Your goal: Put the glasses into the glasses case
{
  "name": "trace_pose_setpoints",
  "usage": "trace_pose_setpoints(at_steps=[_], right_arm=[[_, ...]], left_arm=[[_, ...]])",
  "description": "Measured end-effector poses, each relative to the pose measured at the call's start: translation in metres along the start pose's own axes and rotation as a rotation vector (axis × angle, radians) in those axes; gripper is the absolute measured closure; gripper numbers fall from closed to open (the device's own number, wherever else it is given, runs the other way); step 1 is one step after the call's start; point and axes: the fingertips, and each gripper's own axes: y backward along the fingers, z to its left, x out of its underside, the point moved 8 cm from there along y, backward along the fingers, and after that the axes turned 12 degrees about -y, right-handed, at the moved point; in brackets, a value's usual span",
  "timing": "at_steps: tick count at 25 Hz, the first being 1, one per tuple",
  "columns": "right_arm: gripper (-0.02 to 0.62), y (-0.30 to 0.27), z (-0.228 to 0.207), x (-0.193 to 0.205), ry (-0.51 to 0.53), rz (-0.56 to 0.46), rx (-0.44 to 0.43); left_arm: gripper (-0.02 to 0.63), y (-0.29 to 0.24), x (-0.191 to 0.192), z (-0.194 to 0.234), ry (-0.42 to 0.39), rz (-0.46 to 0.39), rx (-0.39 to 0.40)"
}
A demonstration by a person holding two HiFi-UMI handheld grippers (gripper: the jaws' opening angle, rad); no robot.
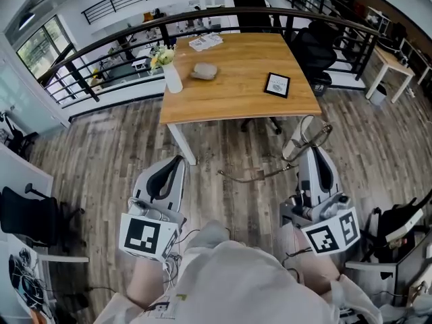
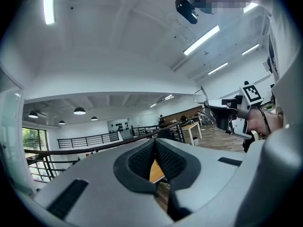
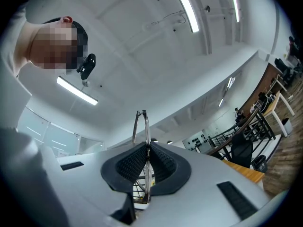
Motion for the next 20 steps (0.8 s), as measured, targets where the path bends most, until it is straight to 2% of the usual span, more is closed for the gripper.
trace_pose_setpoints(at_steps=[5, 11, 16, 20], right_arm=[[0.549, -0.006, -0.013, 0.009, 0.008, 0.007, 0.012], [0.55, -0.025, -0.044, 0.032, 0.016, 0.03, 0.044], [0.55, -0.063, -0.072, 0.053, 0.032, 0.05, 0.059], [0.549, -0.109, -0.092, 0.075, 0.023, 0.078, 0.07]], left_arm=[[0.589, -0.012, 0.007, 0.002, -0.01, -0.001, -0.006], [0.589, -0.049, 0.039, 0.008, 0.003, 0.011, 0.01], [0.589, -0.092, 0.063, 0.025, 0.012, 0.007, 0.026], [0.589, -0.126, 0.083, 0.054, 0.021, 0.028, 0.03]])
